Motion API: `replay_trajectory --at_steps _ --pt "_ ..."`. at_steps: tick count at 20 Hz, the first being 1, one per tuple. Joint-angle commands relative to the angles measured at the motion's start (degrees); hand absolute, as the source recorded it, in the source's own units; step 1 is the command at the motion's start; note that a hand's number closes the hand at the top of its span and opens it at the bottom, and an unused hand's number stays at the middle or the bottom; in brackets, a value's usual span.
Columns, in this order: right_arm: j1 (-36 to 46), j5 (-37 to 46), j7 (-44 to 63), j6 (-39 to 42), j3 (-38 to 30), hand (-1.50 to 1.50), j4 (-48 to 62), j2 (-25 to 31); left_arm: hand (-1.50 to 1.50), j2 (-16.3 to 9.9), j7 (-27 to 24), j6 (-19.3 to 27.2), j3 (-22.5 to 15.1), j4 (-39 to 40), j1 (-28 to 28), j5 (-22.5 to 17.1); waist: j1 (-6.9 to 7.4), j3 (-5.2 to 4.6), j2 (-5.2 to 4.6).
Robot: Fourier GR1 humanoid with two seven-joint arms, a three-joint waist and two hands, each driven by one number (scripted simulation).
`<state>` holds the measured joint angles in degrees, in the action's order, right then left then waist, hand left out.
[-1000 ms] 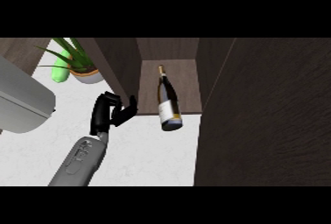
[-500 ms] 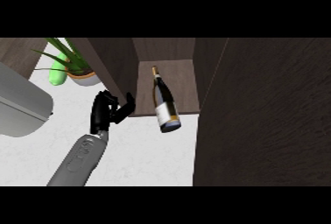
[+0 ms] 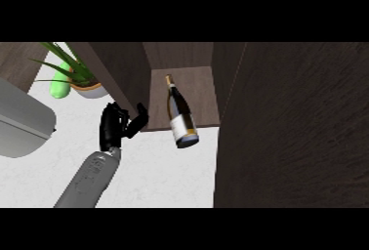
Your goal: Pick up the wine, place it into the cabinet and close the cabinet
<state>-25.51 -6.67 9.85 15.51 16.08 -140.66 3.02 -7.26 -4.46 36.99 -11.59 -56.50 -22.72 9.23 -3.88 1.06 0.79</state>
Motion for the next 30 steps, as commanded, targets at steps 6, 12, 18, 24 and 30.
replay_trajectory --at_steps 6,12,18,24,30 --pt "-2.0 -3.5 0.5 0.8 1.1 -1.5 -2.4 -0.2 1.5 5.7 3.2 -0.7 -0.2 9.1 -10.9 -0.2 -3.99 -1.14 -2.26" --pt "-1.0 -3.8 -0.3 1.7 1.0 -1.5 -1.9 0.0 1.5 6.5 2.8 1.4 2.2 7.6 -11.6 -2.2 -3.79 -1.16 -2.42" --pt "-0.9 -3.9 0.0 2.6 0.5 -1.5 -1.5 0.6 1.5 2.5 1.3 3.9 -1.5 8.6 -12.4 4.9 -4.41 -1.03 -2.53" --pt "-0.8 -4.0 -1.4 3.7 1.4 -1.5 0.3 0.3 1.5 1.8 1.7 6.3 -5.1 8.8 -11.5 10.1 -5.7 -0.92 -2.7" --pt "-0.9 -4.1 -1.1 3.4 1.2 -1.5 -0.5 -0.2 1.5 4.8 5.2 8.7 -6.8 6.7 -11.2 11.7 -5.5 -0.93 -2.27"
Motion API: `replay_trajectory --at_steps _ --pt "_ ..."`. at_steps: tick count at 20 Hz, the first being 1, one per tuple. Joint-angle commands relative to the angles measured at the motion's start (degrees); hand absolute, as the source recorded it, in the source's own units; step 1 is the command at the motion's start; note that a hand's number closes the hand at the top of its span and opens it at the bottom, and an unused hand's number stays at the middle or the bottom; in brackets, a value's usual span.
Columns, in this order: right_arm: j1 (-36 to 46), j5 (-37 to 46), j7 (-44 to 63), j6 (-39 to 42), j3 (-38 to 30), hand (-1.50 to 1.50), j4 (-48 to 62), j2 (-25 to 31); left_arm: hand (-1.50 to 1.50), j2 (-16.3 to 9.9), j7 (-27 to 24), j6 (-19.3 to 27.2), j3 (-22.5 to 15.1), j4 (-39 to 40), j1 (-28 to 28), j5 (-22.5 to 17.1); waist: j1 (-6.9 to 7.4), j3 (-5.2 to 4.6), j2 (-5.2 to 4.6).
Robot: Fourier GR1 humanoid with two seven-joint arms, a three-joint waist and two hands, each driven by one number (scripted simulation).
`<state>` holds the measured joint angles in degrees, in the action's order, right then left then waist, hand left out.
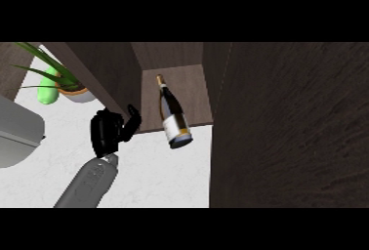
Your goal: Pick up the wine, place it into the cabinet and close the cabinet
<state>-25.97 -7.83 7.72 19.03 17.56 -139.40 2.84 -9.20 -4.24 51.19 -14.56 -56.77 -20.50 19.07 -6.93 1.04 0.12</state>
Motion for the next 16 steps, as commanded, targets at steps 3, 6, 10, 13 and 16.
replay_trajectory --at_steps 3,6,10,13,16 --pt "0.0 -3.1 0.2 0.8 -0.2 -1.5 -1.4 0.3 1.5 6.7 6.3 -4.4 -3.5 6.2 -13.0 1.9 -3.64 -0.87 -1.8" --pt "0.3 -3.1 0.5 0.9 -0.5 -1.5 -1.1 0.3 1.5 5.9 8.5 -4.0 -3.4 6.5 -12.2 2.8 -3.83 -0.88 -2.07" --pt "1.1 -2.6 0.0 1.9 -0.4 -1.5 0.1 0.7 1.5 5.2 11.3 -2.4 -3.7 6.9 -11.7 5.5 -4.3 -0.77 -2.32" --pt "0.8 -2.5 0.5 1.1 -0.2 -1.5 0.1 0.1 1.5 4.6 13.4 -0.5 -3.9 7.7 -11.8 8.7 -3.91 -0.79 -2.18" --pt "0.5 -3.3 0.7 1.2 -1.2 -1.5 -0.6 0.4 -1.5 3.2 14.6 -0.3 -3.3 6.8 -12.4 10.4 -4.55 -0.76 -2.16"
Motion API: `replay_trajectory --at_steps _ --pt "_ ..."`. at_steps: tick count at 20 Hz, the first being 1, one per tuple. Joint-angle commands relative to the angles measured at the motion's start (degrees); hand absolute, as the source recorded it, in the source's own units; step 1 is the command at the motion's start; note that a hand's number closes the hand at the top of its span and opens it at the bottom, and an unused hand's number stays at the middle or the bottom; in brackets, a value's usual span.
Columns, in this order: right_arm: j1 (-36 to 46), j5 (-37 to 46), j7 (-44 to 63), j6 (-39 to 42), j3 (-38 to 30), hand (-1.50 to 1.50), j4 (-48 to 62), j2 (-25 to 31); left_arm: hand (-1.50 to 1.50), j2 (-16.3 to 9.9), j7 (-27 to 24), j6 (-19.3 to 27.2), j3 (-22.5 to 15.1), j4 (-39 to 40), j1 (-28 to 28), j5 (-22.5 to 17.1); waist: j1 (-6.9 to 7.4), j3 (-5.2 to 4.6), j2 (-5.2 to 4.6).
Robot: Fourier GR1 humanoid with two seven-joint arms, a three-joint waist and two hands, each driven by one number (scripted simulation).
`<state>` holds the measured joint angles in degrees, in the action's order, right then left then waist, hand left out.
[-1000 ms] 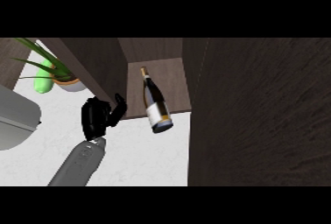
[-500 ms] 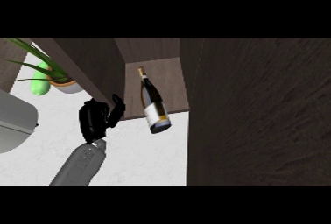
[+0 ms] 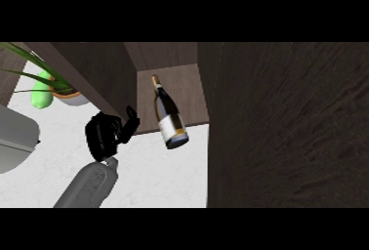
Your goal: Pick up the wine, place it into the cabinet and close the cabinet
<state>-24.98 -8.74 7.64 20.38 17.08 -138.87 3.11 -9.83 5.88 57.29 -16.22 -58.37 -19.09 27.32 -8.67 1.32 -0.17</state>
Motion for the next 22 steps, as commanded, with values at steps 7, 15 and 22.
replay_trajectory --at_steps 7,15,22 --pt "0.6 -2.1 1.2 0.5 0.5 -1.5 -1.3 0.2 -1.5 3.8 8.5 -6.8 -3.1 8.6 -11.1 6.5 -3.36 -1.14 -2.16" --pt "-0.7 -3.6 1.0 1.1 1.0 -1.5 -0.8 0.2 -1.5 4.2 13.5 -8.5 -2.4 7.5 -12.3 8.7 -2.99 -1.24 -1.92" --pt "-0.2 -3.2 1.4 0.8 0.4 -1.5 -0.9 0.0 -1.5 6.6 12.7 -8.7 -3.7 2.4 -12.5 6.2 -1.32 -1.52 -1.57"
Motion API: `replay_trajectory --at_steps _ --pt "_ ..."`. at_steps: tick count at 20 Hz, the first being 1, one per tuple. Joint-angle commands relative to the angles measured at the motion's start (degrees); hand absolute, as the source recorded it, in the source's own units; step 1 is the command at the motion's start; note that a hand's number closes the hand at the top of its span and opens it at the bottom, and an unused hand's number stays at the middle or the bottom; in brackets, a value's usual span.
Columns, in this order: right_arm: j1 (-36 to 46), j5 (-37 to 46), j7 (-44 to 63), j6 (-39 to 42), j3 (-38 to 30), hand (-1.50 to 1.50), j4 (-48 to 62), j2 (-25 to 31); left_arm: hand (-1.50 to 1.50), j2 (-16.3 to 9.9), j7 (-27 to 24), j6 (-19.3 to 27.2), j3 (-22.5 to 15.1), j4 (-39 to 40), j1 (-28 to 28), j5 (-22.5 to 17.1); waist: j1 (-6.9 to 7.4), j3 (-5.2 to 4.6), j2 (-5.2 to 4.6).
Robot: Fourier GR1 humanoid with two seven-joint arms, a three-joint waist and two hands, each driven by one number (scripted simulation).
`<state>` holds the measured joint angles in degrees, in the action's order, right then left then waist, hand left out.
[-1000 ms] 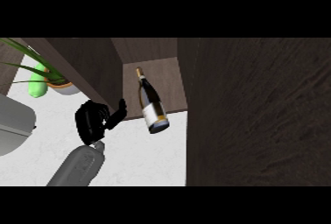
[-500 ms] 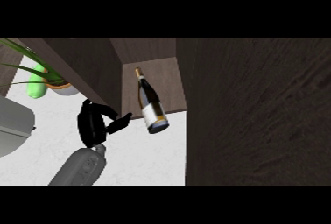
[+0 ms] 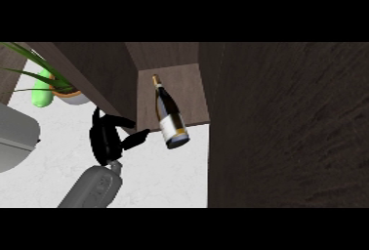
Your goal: Pick up the wine, place it into the cabinet and close the cabinet
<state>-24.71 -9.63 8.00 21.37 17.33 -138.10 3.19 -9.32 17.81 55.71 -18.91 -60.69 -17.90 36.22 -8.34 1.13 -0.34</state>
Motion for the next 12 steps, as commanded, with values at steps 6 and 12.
replay_trajectory --at_steps 6,12 --pt "-0.1 -2.3 1.1 0.0 -0.4 -1.5 -1.2 0.2 -1.5 7.0 -0.1 -5.8 -0.4 1.2 -14.8 -4.9 -0.54 -1.35 -1.1" --pt "-1.3 -2.5 1.6 -0.6 -1.0 -1.5 -2.9 0.3 -1.5 9.0 -2.7 -2.6 -0.3 -1.7 -13.9 -8.8 0.26 -1.41 -0.55"
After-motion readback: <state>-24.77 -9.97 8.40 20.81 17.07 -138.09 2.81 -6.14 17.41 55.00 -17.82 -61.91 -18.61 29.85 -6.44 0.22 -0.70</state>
